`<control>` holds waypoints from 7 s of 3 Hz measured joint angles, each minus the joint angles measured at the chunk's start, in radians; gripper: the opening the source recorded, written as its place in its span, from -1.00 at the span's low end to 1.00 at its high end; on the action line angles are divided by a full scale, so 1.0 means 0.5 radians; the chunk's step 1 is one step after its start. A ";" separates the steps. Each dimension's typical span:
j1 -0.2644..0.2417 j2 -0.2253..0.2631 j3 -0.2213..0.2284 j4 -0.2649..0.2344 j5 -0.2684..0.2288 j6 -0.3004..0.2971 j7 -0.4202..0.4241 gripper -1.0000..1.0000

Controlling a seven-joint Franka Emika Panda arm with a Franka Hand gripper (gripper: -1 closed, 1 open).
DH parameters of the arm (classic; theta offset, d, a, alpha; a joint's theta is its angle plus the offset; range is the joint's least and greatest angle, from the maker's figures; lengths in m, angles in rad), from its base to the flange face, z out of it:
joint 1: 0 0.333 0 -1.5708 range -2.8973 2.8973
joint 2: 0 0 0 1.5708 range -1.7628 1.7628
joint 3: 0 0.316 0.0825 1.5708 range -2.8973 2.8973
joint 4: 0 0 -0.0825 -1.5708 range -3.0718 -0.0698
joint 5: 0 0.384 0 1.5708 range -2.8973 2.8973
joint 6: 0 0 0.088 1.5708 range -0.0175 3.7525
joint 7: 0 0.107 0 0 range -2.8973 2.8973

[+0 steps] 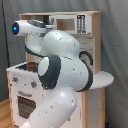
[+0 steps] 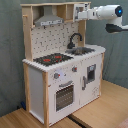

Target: Play with the kitchen

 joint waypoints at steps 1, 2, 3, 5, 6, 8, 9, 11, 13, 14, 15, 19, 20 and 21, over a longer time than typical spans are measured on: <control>0.005 -0.004 0.152 -0.057 0.004 -0.137 0.003 1.00; -0.070 -0.011 0.199 -0.077 -0.160 -0.243 -0.001 1.00; -0.056 -0.073 0.239 -0.062 -0.327 -0.329 0.069 1.00; -0.024 -0.304 0.333 0.017 -0.557 -0.505 0.328 1.00; -0.023 -0.402 0.376 0.068 -0.663 -0.603 0.500 1.00; -0.024 -0.520 0.413 0.085 -0.822 -0.775 0.847 1.00; -0.027 -0.584 0.409 0.084 -0.889 -0.868 1.057 1.00; -0.037 -0.711 0.405 0.084 -0.999 -1.108 1.504 1.00; -0.043 -0.829 0.397 0.086 -1.014 -1.372 1.942 1.00; -0.049 -0.884 0.374 0.088 -1.007 -1.480 2.171 1.00; -0.051 -0.937 0.332 0.094 -0.985 -1.561 2.394 1.00; -0.051 -1.197 0.110 0.288 -0.759 -1.585 3.101 1.00; -0.052 -1.278 0.062 0.365 -0.670 -1.550 3.231 1.00; -0.055 -1.362 0.012 0.436 -0.572 -1.499 3.358 1.00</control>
